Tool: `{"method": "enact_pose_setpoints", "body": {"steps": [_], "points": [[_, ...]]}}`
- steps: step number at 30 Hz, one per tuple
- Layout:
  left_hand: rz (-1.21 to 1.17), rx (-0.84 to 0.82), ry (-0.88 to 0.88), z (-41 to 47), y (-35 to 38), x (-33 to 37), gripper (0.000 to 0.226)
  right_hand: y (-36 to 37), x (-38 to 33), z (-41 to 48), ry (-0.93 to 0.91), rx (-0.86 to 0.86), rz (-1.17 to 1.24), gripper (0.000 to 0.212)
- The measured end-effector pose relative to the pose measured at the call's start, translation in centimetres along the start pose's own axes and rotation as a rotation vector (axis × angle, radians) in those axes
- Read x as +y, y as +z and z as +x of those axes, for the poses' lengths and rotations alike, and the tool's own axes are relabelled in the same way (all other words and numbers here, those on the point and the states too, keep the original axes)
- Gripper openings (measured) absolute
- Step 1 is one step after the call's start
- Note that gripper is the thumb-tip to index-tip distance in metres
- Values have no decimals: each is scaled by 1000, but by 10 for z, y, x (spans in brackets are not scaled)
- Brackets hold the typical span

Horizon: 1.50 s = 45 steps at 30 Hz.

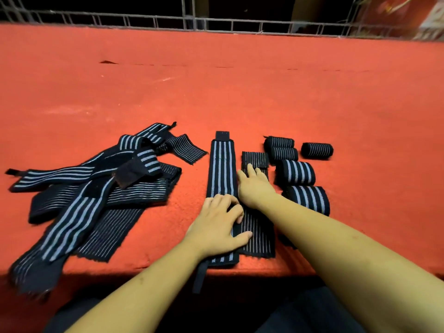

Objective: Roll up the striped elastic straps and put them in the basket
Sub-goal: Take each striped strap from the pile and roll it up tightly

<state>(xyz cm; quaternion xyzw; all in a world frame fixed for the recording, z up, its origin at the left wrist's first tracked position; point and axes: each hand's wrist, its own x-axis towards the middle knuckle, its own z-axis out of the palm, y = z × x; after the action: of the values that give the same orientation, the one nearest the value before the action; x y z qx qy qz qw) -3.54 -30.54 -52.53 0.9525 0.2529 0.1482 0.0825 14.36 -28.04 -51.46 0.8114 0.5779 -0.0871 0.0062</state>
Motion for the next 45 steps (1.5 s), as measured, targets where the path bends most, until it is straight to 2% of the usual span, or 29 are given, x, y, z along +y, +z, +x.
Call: {"method": "enact_pose_setpoints", "body": {"steps": [4, 6, 10, 13, 16, 26, 29, 31, 33, 37, 40, 43, 45], "points": [[-15, -15, -21, 1, -1, 0, 39, -8, 5, -6, 2, 64, 131, 40], [-20, -18, -24, 2, 1, -3, 45, -12, 7, 2, -8, 64, 110, 43], [14, -33, 8, 3, 2, -4, 66, -23, 13, 30, 20, -40, 50, 59], [-4, -27, 36, 5, 3, -4, 66, -28, 22, 55, 60, -67, 62, 66], [0, -93, 17, 8, 6, -5, 70, -28, 27, 80, 82, -83, 44, 71], [-3, -67, 22, 10, 9, -5, 65, -26, 25, 99, 99, -118, -28, 71], [-312, -56, -43, 11, 3, -9, 54, -41, 10, 90, 130, -143, -8, 69], [-606, 49, -140, 10, -5, -16, 41, -54, -3, 80, 77, -97, 75, 53], [-691, 179, -223, 4, -22, -28, 27, -65, -16, 69, 47, -39, 182, 38], [-472, 345, -314, -19, -72, -80, 21, -82, -46, 50, -23, 142, 297, 31], [-147, 466, -539, -44, -97, -131, 27, -86, -86, 32, -180, 75, 358, 34], [-12, 378, -770, -65, -110, -165, 56, -79, -128, 19, -321, 10, 359, 41], [25, 221, -734, -75, -107, -177, 76, -68, -148, 20, -338, -12, 334, 44]]}}
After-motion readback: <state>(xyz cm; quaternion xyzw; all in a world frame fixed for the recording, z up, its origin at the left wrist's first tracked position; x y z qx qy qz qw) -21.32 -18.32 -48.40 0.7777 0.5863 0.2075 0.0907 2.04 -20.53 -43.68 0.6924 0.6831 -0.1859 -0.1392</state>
